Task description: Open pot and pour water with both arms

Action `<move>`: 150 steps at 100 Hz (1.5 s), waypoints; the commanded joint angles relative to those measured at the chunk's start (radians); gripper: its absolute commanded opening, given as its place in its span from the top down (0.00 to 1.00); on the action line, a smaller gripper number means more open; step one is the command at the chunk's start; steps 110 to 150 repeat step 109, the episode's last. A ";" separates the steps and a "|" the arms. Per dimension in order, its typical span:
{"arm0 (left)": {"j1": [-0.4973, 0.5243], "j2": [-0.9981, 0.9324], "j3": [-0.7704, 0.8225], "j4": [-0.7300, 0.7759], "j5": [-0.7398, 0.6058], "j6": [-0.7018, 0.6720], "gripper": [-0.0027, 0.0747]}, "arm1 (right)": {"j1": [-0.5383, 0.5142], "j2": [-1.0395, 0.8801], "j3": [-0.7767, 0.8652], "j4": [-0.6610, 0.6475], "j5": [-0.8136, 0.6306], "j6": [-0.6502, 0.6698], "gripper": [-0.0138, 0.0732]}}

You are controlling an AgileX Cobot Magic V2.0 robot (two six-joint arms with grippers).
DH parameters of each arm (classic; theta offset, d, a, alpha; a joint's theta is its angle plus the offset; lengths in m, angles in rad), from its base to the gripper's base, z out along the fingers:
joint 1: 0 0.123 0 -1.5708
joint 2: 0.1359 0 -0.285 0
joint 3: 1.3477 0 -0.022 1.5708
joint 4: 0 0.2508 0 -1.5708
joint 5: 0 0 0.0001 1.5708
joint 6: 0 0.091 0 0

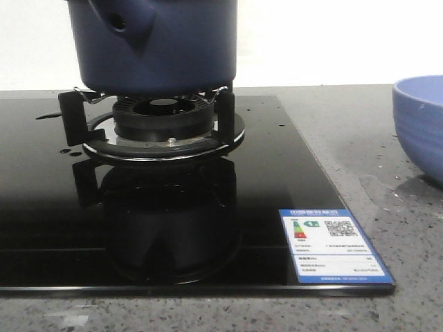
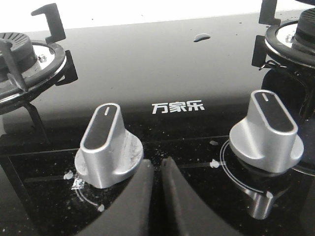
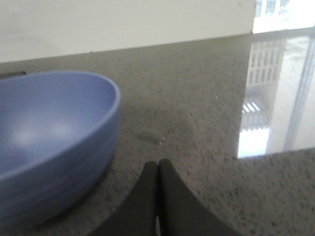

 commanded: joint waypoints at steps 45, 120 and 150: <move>0.001 -0.027 0.027 -0.006 -0.041 -0.010 0.99 | -0.016 0.003 0.027 -0.032 0.058 0.016 0.92; 0.001 -0.027 0.027 -0.006 -0.041 -0.010 0.99 | -0.016 -0.016 0.027 -0.032 0.061 0.016 0.92; 0.001 -0.027 0.027 -0.006 -0.041 -0.010 0.99 | -0.016 -0.016 0.027 -0.032 0.061 0.016 0.92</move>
